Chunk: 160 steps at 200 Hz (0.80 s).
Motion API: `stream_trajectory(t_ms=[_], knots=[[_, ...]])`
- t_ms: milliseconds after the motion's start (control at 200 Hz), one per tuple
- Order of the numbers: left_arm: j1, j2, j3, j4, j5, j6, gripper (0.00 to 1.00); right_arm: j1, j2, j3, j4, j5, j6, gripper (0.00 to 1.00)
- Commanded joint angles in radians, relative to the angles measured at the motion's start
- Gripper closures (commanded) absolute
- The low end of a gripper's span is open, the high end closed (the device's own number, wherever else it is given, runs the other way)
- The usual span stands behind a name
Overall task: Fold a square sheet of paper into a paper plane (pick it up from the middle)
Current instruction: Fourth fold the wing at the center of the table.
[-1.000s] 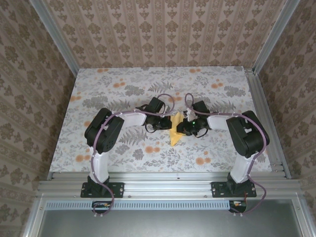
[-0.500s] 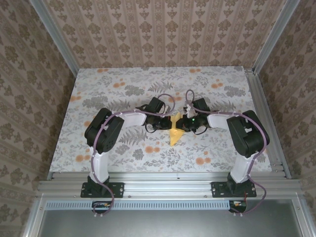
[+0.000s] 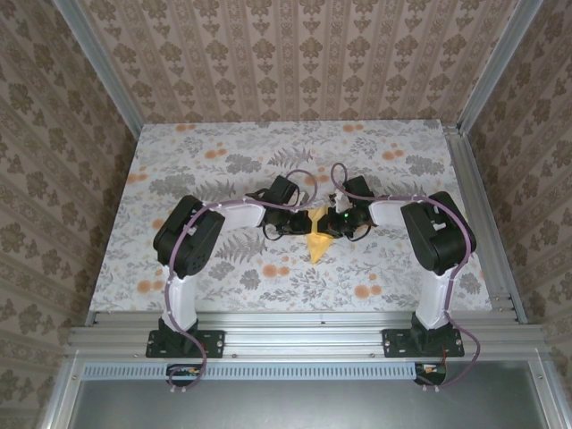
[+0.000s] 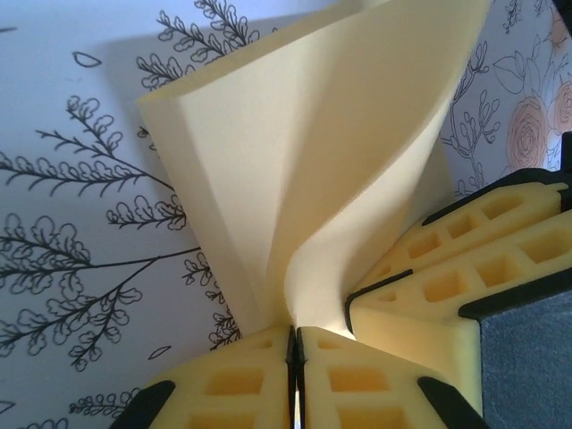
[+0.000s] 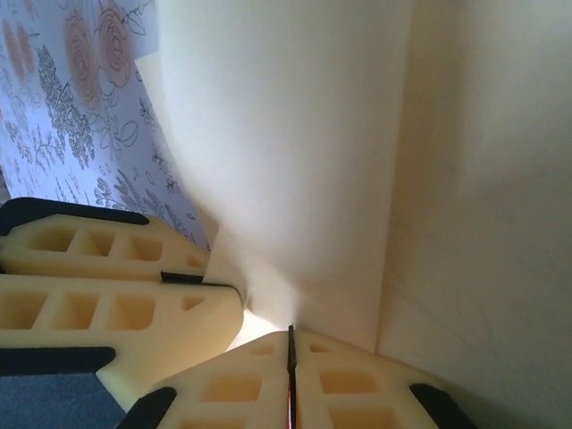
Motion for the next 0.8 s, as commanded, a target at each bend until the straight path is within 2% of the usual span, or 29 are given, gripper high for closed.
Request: stream_trajectory(t_ms=[0, 230, 345, 530, 635, 795], knots=[[-0.002, -0.023, 0.030, -0.091, -0.029, 0.024, 0.83, -0.007, 0.036, -0.004, -0.090, 0.084, -0.040, 0.89], [-0.003, -0.089, 0.088, -0.168, -0.097, 0.043, 0.67, -0.007, 0.044, -0.017, -0.094, 0.085, -0.044, 0.89], [-0.009, -0.144, 0.079, -0.197, -0.130, 0.036, 0.64, -0.008, 0.044, -0.023, -0.093, 0.081, -0.045, 0.90], [-0.075, -0.219, -0.012, -0.131, -0.133, -0.047, 0.65, -0.009, 0.048, -0.041, -0.063, 0.059, -0.031, 0.90], [-0.122, -0.214, -0.054, -0.064, -0.140, -0.079, 0.69, -0.009, 0.047, -0.048, -0.050, 0.044, -0.022, 0.90], [-0.144, -0.172, -0.080, 0.003, -0.123, -0.094, 0.76, -0.015, 0.045, -0.049, -0.044, 0.021, -0.017, 0.90]])
